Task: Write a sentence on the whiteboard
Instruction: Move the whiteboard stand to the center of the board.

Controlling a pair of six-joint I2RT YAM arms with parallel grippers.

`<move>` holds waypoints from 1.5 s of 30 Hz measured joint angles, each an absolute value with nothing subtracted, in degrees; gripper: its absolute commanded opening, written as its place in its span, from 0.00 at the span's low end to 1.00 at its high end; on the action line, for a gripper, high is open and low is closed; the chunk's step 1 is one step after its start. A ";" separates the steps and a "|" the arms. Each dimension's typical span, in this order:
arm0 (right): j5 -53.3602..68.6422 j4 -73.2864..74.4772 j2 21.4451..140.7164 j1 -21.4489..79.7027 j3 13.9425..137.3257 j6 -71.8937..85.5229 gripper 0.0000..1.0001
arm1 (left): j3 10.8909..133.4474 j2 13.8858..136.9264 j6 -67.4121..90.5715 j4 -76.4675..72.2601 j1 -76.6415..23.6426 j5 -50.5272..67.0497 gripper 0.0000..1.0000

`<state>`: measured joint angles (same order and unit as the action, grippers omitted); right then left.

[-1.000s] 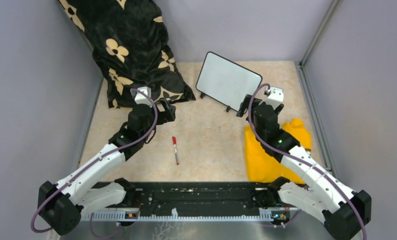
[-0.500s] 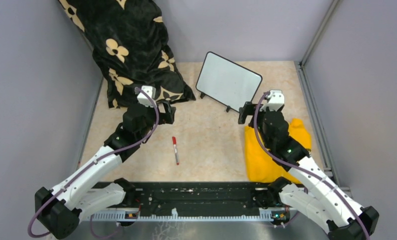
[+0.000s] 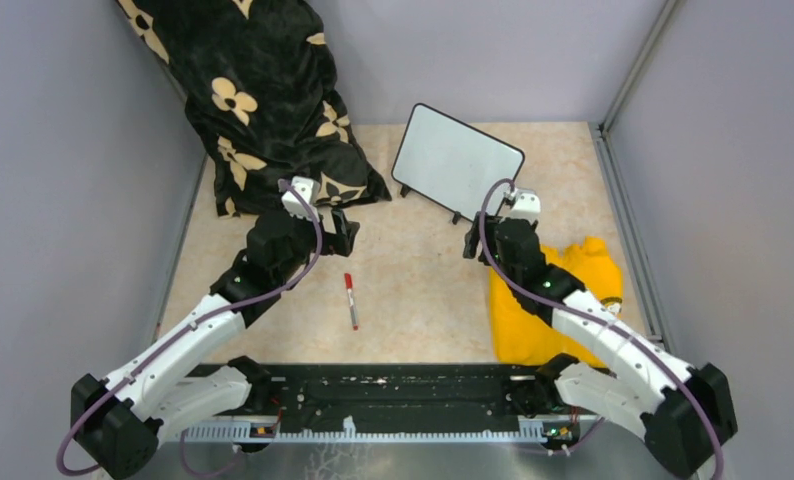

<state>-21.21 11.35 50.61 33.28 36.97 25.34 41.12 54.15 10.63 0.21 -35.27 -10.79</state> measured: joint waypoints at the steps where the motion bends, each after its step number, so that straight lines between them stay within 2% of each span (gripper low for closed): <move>1: -22.24 10.72 52.80 33.32 36.95 26.65 0.69 | 41.08 54.13 10.79 0.05 -35.27 -10.74 1.00; 3: -24.36 8.88 57.63 33.39 37.06 29.34 0.63 | 40.86 54.02 11.09 -0.08 -35.27 -10.63 1.00; 6: -26.87 6.57 64.90 33.58 37.80 32.95 0.59 | 40.64 53.91 11.57 -0.05 -35.27 -10.63 1.00; 14: -31.35 0.67 82.24 33.63 43.77 40.25 0.62 | 40.62 53.65 12.47 -0.03 -35.27 -10.63 1.00; 23: -32.75 -1.30 95.83 33.63 53.08 41.67 0.54 | 40.62 52.10 13.50 -0.01 -35.27 -10.22 1.00; 39: -34.52 -0.82 106.61 31.94 60.14 42.68 0.45 | 40.62 51.72 13.54 0.01 -35.27 -10.50 1.00; 45: -34.57 -1.02 109.06 30.39 61.32 43.20 0.35 | 40.62 51.18 13.52 -0.01 -35.27 -10.85 1.00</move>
<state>-34.57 -1.02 109.06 30.39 61.32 43.20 40.62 51.18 13.52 -0.01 -35.27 -10.85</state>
